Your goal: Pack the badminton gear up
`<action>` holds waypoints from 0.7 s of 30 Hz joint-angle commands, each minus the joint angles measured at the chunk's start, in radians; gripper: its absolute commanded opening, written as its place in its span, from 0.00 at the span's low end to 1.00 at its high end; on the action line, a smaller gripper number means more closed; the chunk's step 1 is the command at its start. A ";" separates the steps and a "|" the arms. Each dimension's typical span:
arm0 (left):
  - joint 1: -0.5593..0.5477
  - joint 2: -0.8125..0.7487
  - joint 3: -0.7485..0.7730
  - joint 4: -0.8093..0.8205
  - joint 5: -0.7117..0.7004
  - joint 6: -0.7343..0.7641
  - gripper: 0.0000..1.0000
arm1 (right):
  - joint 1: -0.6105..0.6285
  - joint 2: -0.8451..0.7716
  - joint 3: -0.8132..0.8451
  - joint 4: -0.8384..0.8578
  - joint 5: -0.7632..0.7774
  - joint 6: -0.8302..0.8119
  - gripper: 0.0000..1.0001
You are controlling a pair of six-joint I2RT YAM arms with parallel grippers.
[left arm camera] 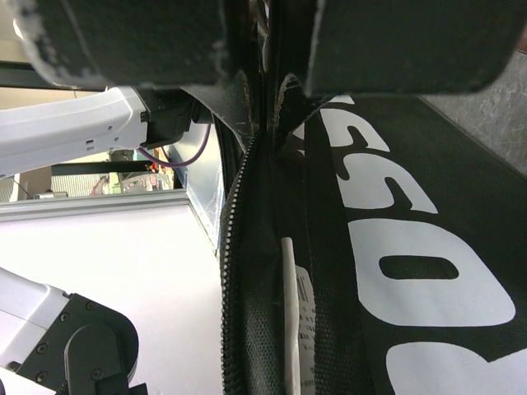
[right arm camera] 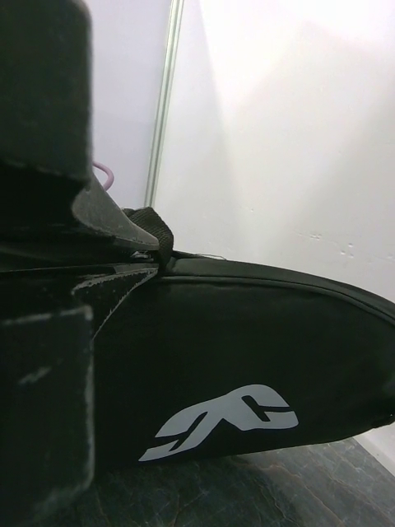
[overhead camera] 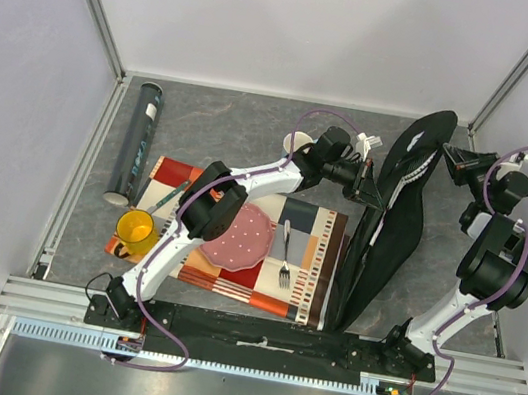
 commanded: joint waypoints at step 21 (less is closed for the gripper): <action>0.004 0.038 0.070 0.027 0.038 -0.051 0.03 | 0.066 -0.253 -0.132 -0.282 0.124 -0.258 0.00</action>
